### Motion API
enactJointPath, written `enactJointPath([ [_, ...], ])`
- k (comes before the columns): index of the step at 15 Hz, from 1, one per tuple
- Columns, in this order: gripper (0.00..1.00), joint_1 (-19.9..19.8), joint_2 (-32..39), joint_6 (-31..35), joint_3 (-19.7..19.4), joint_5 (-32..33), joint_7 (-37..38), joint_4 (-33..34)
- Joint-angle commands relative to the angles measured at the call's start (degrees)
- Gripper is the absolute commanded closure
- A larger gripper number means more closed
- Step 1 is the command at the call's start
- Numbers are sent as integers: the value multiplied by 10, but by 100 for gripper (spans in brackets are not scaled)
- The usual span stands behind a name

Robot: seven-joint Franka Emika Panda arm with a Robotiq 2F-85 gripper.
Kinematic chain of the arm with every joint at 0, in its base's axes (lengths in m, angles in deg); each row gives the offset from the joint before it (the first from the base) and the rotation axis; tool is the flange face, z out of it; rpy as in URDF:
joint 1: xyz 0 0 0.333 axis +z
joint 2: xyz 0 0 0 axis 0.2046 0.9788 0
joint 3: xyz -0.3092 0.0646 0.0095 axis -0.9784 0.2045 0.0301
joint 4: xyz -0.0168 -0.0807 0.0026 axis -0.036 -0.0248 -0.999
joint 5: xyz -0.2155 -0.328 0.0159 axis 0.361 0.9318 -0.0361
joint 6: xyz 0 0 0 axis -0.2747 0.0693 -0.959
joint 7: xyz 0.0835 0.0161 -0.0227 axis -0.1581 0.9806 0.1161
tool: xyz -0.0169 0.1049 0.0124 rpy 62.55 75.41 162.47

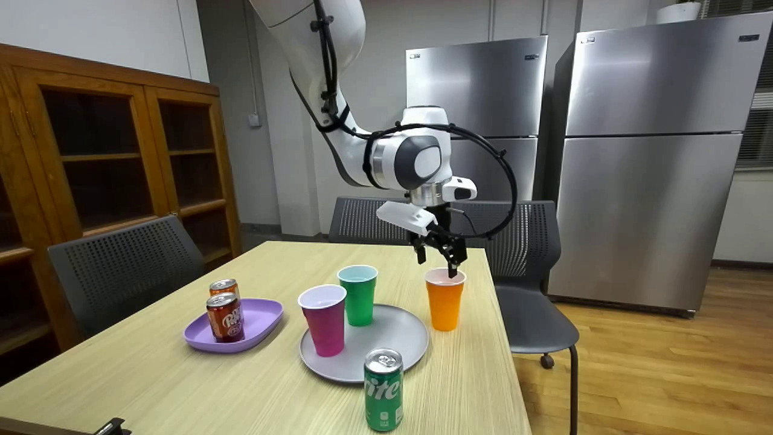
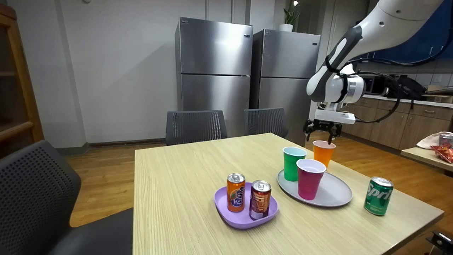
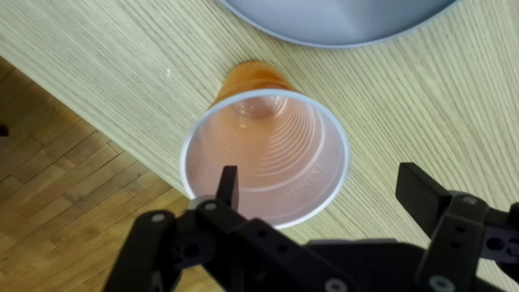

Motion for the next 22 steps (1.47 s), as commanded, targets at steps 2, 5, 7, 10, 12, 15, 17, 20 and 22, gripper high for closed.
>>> enactJointPath([
  [2,0,-1,26,-34,11,1,-1,51],
  [5,0,-2,34,-40,17,-1,-3,55],
  [7,0,0,40,-45,18,0,-2,54],
  [10,0,-1,36,-40,22,-1,-8,46],
  [12,26,-1,32,-35,23,-1,-9,41],
  [15,51,-1,31,-35,23,0,-9,42],
  [17,65,-3,27,-36,22,0,-12,40],
  [20,89,-3,24,-37,19,3,-13,38],
  [22,100,-3,21,-36,17,5,-14,36],
])
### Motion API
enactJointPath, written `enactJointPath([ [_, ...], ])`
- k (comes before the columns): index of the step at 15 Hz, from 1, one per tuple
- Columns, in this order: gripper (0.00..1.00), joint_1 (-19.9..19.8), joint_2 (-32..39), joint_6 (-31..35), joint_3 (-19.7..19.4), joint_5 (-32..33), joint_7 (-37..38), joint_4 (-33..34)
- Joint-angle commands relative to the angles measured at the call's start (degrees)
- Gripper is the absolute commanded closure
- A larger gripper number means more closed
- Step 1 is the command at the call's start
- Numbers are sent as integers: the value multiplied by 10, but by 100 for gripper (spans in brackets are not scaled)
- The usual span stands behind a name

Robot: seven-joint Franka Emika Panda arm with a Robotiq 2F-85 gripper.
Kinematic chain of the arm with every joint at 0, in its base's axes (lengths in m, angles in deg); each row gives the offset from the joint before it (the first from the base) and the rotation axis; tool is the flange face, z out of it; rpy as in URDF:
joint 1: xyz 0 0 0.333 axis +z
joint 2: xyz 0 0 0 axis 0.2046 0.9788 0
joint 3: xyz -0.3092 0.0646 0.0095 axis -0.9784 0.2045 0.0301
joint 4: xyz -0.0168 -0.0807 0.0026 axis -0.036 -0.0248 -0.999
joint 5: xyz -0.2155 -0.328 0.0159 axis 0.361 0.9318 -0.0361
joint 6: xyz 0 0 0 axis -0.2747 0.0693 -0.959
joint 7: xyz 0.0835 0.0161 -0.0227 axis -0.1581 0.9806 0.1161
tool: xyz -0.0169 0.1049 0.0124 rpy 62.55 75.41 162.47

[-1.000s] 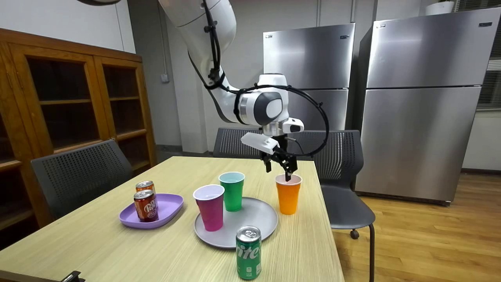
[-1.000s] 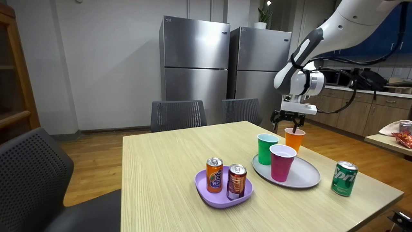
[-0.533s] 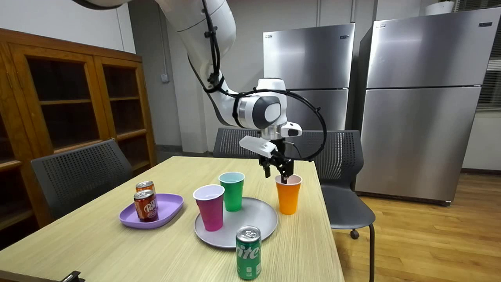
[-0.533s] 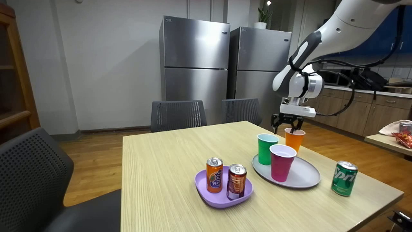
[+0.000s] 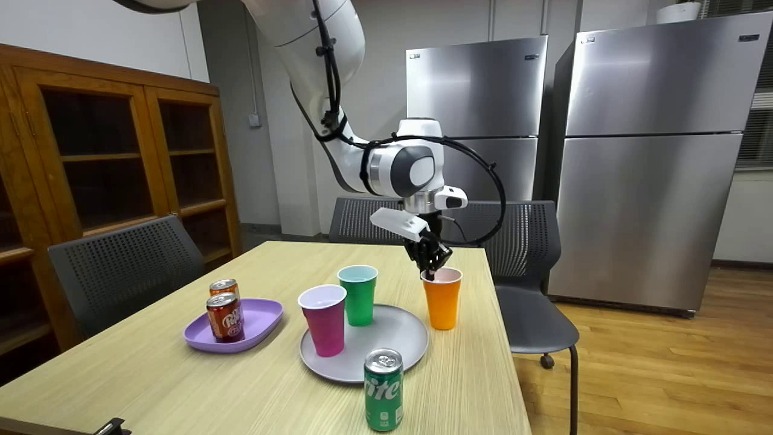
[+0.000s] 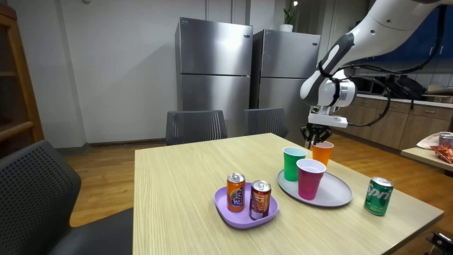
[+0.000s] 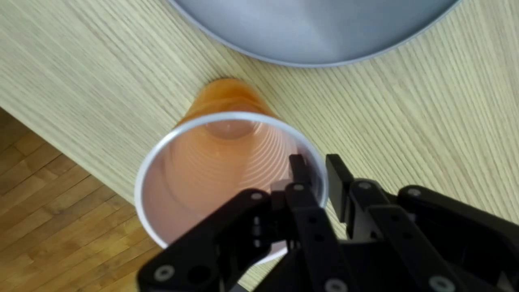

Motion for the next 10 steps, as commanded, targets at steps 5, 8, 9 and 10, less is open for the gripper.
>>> enactJointPath([
  [5,99,-5,-38,-8,2,12,-41,-20],
  [8,99,-2,-63,-6,4,17,-65,-41],
  [9,99,2,-70,-9,2,20,-67,-45],
  [10,99,5,-77,-11,-1,22,-67,-50],
])
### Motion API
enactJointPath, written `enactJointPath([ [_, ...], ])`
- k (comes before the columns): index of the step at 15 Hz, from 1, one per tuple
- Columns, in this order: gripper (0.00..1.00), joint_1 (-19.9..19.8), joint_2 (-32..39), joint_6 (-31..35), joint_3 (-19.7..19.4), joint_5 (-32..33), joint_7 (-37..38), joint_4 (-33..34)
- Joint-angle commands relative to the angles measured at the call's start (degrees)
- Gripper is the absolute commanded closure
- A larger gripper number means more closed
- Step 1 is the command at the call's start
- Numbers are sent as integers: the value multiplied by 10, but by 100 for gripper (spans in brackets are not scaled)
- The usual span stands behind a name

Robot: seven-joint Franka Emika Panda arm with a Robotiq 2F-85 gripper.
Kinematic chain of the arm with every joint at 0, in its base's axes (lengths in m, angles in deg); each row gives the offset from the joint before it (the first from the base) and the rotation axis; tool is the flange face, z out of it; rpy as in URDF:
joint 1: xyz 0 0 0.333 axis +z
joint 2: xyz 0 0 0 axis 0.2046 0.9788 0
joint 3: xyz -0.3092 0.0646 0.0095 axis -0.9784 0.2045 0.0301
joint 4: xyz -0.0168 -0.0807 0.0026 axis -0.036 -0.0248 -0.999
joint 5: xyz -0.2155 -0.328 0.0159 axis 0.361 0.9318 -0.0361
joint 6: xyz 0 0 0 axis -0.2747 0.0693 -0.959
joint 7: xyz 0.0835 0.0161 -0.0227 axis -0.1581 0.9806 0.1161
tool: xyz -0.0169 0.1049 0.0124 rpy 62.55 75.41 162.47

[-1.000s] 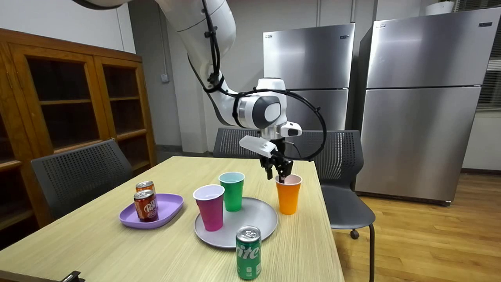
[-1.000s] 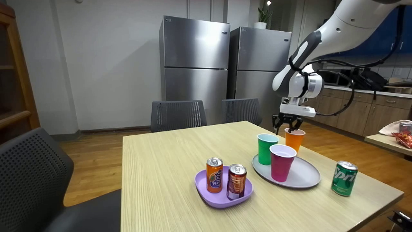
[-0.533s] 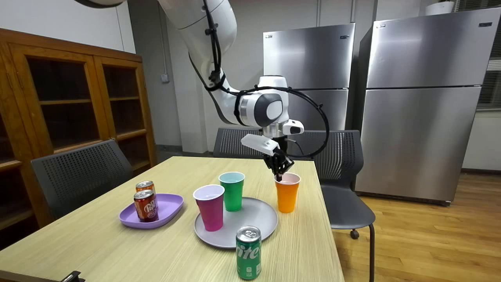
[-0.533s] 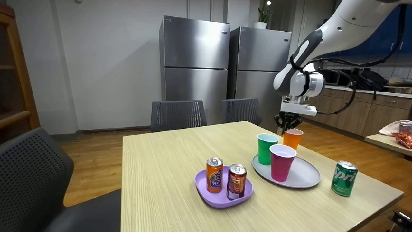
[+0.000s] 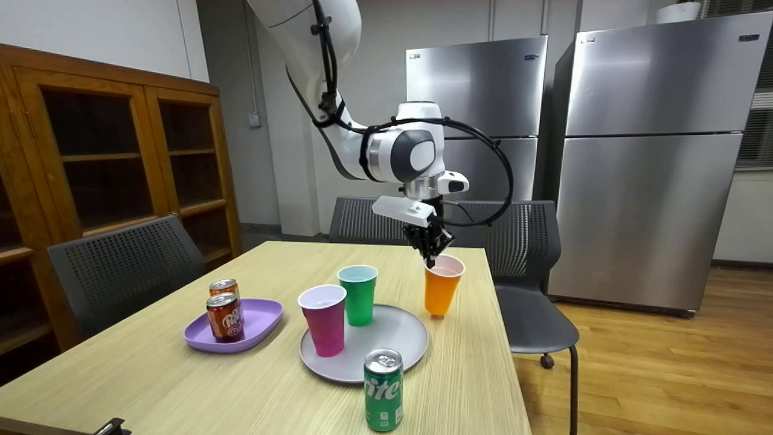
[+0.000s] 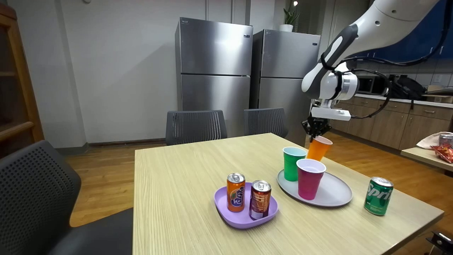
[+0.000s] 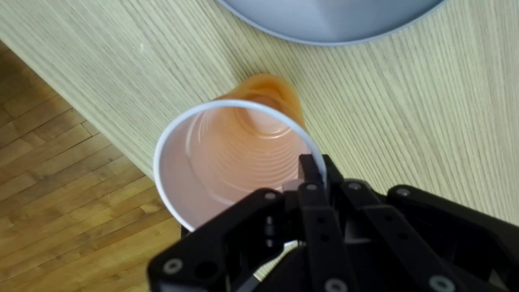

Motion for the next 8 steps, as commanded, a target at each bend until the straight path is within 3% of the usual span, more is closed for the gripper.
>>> enactJointPath([
  [1,99,9,-51,-14,-3,20,-7,-43],
  [8,99,47,-82,-11,-43,36,86,-86],
])
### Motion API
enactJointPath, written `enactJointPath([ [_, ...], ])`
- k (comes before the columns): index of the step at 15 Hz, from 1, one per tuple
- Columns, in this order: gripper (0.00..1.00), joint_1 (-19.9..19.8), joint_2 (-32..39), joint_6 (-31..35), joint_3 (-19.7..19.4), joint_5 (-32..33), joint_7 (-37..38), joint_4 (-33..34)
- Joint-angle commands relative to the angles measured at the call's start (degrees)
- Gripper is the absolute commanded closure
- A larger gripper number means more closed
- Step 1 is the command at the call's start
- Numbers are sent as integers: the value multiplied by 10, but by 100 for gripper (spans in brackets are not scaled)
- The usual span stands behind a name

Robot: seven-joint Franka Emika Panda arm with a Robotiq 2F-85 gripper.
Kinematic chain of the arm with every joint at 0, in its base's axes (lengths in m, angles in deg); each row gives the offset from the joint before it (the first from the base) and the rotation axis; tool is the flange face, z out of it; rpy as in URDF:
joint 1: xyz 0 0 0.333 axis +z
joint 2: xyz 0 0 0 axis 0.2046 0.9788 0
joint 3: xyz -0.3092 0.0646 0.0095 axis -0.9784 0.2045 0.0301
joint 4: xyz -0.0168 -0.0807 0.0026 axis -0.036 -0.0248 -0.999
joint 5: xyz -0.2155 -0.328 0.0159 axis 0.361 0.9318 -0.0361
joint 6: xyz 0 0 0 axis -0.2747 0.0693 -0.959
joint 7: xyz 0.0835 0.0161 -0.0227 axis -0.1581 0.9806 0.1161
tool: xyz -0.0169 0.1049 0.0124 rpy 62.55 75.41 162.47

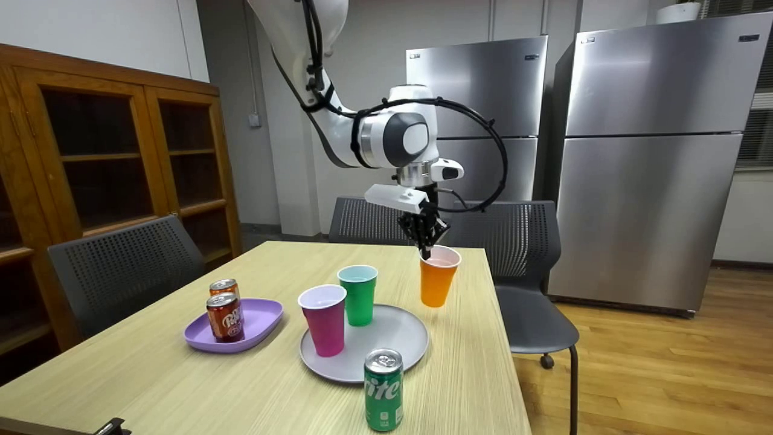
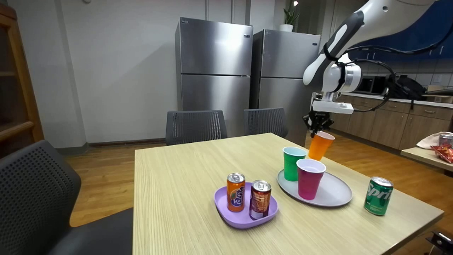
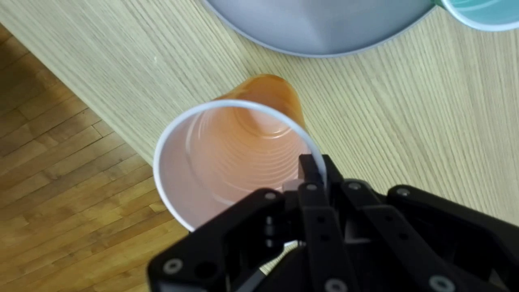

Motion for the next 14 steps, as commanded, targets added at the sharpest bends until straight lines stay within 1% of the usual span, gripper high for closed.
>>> enactJointPath([
  [1,99,34,-35,-4,-36,25,81,-47],
  [5,99,60,-49,-10,-59,33,147,-74],
  [14,99,98,-67,-11,-60,27,236,-124],
])
